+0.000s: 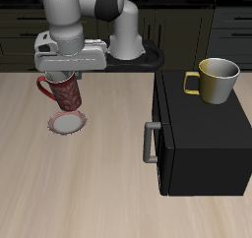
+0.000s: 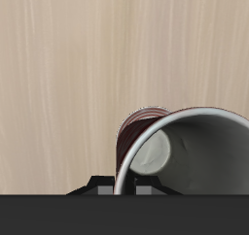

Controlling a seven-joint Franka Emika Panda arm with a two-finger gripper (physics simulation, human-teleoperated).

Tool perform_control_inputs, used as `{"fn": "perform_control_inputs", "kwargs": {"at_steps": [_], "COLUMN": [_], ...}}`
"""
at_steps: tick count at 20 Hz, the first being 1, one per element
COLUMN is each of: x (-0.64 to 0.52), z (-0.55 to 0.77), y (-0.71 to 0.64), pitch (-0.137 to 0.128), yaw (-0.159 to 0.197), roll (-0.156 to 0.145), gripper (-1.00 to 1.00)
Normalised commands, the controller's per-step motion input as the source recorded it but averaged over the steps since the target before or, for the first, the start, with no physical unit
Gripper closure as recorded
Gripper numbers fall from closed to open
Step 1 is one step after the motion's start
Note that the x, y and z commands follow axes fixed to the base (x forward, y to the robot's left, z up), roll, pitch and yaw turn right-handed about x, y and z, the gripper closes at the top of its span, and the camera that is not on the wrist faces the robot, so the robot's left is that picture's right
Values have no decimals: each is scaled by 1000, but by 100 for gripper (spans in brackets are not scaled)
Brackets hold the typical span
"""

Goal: Place the red mug on the plate

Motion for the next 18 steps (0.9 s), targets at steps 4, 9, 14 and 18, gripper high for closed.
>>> {"fn": "perform_control_inputs", "kwargs": {"at_steps": [4, 9, 14, 18], "x": [16, 8, 51, 45], "z": [-73, -79, -4, 75], "y": [33, 9, -57, -97], "pitch": [11, -7, -9, -14], "yaw": [2, -1, -6, 2], "roll": [5, -28, -38, -16], "gripper": [100, 100, 100, 100]}}
